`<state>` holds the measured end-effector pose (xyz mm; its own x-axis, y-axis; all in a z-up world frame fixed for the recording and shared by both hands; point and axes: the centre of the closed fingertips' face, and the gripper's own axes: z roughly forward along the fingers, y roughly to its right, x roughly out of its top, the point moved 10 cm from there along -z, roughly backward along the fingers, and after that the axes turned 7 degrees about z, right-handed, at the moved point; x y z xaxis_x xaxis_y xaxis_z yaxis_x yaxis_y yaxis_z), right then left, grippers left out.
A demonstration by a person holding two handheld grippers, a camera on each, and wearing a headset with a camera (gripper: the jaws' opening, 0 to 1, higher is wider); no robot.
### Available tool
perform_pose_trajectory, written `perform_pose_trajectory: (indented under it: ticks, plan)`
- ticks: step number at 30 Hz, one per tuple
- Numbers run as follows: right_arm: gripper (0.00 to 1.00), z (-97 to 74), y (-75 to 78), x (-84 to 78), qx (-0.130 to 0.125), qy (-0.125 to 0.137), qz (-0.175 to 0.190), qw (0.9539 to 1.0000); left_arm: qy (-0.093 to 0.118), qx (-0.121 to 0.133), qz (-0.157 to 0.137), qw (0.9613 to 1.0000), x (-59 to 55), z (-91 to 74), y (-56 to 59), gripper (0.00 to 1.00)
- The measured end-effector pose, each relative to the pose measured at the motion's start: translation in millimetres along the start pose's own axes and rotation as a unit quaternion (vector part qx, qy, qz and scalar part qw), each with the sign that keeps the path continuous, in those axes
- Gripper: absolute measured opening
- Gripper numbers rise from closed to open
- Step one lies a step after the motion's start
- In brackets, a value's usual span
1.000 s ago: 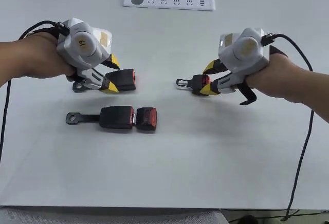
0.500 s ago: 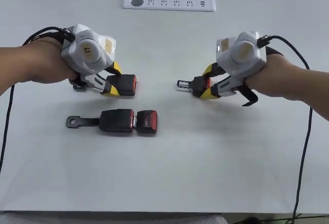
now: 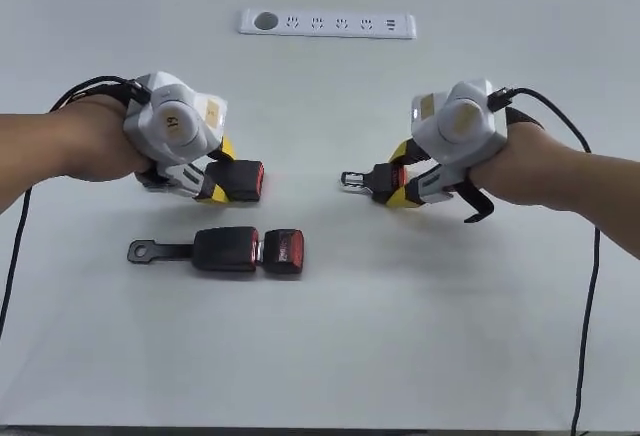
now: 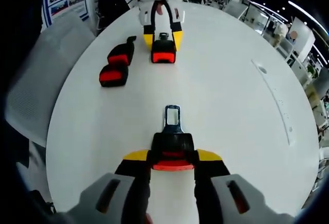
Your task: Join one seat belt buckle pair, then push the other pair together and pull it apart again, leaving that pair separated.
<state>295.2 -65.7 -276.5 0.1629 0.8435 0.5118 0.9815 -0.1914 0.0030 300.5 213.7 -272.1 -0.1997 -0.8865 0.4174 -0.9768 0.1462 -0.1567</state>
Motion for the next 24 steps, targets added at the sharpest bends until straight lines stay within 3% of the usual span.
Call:
perform_pose_trajectory:
  ticks: [8, 24]
  plan:
    - [0.32, 7.3, 0.7, 7.0, -0.009, 0.005, 0.009, 0.9999, -0.003, 0.002, -0.005, 1.0, 0.1, 0.8, 0.2, 0.32]
    - [0.32, 39.4, -14.0, 53.5, -0.004, 0.034, 0.002, 0.9994, 0.0, 0.005, -0.021, 0.9998, -11.7, 9.5, -8.0, 0.32]
